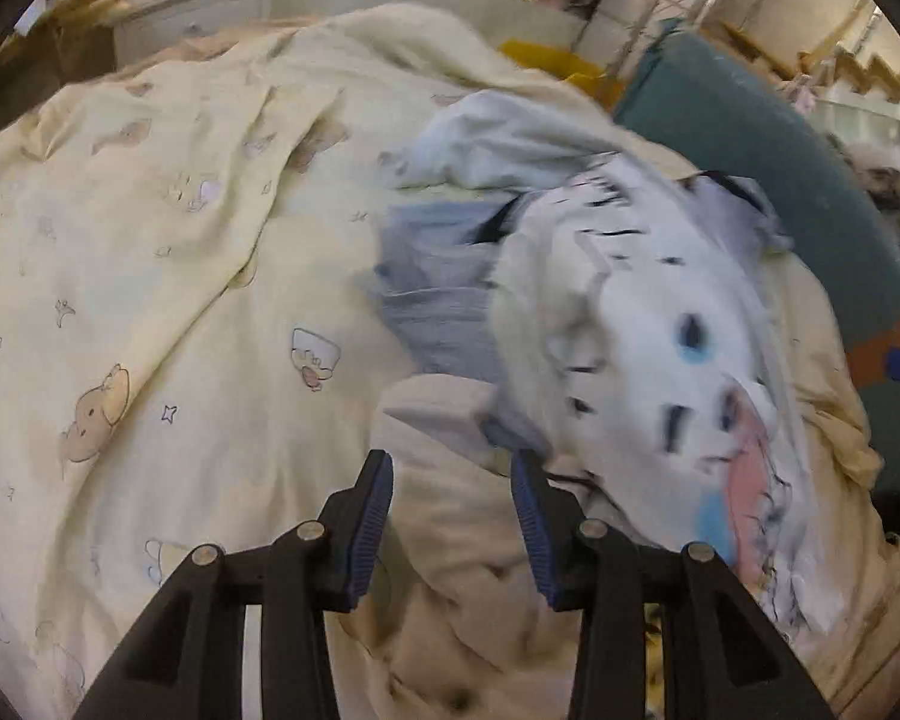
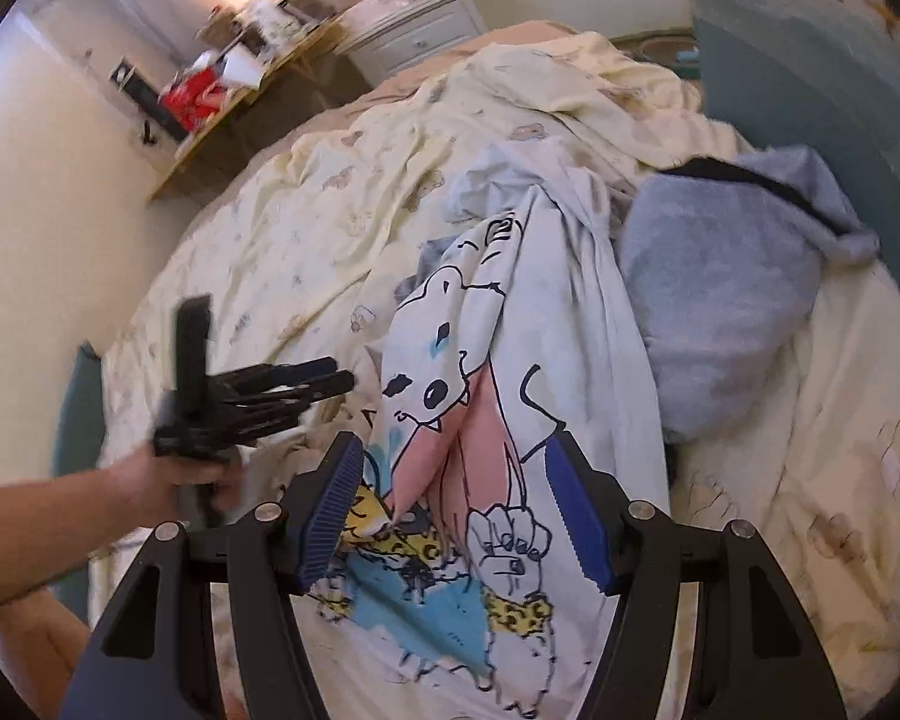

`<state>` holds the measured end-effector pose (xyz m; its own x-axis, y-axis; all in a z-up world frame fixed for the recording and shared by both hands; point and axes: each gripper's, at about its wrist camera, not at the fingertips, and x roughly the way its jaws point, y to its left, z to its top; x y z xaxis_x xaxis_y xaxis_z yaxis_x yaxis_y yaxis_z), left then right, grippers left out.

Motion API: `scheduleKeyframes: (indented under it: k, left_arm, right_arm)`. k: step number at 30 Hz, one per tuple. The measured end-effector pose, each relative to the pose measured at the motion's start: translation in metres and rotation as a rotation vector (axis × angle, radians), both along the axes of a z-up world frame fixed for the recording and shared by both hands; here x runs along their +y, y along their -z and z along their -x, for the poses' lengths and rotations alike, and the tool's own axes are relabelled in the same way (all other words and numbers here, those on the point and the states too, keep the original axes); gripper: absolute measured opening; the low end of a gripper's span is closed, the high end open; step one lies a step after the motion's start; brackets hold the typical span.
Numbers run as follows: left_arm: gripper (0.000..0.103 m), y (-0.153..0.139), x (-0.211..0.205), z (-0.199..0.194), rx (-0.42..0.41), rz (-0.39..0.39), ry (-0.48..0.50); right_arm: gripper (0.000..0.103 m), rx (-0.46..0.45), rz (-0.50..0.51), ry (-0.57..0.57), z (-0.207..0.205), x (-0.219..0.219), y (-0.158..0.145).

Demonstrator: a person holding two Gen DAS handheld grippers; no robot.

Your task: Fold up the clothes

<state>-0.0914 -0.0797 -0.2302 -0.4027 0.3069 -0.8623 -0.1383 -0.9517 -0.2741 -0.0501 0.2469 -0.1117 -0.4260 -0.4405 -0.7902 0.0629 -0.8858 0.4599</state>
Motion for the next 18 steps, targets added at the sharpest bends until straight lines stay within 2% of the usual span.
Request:
scheduleKeyframes:
  k: [2,8,11,15,16,17,18]
  left_arm:
    - [0.042,0.007,0.002,0.007,-0.019,0.015,-0.001]
    - [0.042,0.027,0.015,0.028,-0.082,0.143,0.011]
    - [0.042,0.039,0.014,0.035,-0.153,0.158,-0.026]
    - [0.041,0.042,0.021,0.037,-0.180,0.202,-0.024]
    - [0.029,0.041,0.024,0.036,-0.182,0.214,-0.006]
    - [0.006,0.040,0.028,0.035,-0.184,0.226,0.012]
    - [0.005,0.038,0.033,0.033,-0.174,0.242,0.031]
  right_arm:
    - [0.068,-0.006,0.013,0.016,0.001,0.004,0.003]
    - [0.068,-0.016,0.013,0.017,0.002,0.003,0.007]
    - [0.068,-0.011,0.001,0.000,0.001,-0.001,0.006]
    - [0.068,-0.016,-0.004,-0.016,-0.002,-0.005,0.009]
    - [0.068,-0.018,-0.005,-0.018,-0.002,-0.005,0.009]
    - [0.068,-0.018,-0.008,-0.019,-0.002,-0.006,0.009]
    - [0.068,-0.017,-0.010,-0.020,-0.002,-0.006,0.009]
